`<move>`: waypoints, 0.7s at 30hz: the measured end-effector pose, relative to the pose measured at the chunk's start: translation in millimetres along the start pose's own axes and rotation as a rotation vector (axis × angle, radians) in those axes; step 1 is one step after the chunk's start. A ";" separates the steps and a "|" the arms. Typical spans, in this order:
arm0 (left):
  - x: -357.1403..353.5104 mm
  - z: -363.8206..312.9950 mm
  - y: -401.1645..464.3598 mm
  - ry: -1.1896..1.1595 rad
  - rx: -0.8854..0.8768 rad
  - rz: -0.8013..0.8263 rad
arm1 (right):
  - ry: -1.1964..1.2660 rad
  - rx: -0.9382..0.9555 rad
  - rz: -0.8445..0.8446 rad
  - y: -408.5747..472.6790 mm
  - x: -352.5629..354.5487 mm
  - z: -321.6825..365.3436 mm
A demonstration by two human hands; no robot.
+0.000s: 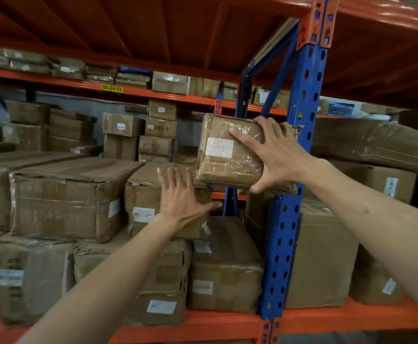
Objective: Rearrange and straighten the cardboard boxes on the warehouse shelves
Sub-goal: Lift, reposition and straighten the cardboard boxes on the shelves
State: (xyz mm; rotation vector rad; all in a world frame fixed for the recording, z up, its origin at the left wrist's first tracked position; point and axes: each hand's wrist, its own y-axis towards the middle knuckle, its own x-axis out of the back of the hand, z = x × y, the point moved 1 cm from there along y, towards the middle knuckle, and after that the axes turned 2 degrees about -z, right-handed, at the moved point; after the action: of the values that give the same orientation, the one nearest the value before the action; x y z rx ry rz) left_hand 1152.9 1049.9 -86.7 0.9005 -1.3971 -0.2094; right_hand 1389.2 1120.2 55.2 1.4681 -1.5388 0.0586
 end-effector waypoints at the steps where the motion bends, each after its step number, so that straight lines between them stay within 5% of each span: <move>1: -4.6 -13.7 1.3 -0.040 0.088 -0.010 | 0.000 0.001 -0.002 -0.5 -0.2 -0.3; 4: -16.0 -32.5 6.8 -0.025 0.221 0.017 | 0.030 0.005 0.002 -0.9 0.6 -0.1; 14: -17.3 20.3 -4.1 0.163 0.044 -0.080 | 0.065 0.112 -0.003 -15.7 -9.9 -5.1; 21: 1.9 20.9 23.8 0.136 -0.010 0.221 | 0.103 0.220 0.077 -42.4 -62.6 24.4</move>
State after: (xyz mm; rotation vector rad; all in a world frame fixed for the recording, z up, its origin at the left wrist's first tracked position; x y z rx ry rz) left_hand 1125.6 1055.8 -71.6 0.7321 -1.3553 0.0124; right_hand 1395.8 1140.0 -21.4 1.5503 -1.5419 0.3538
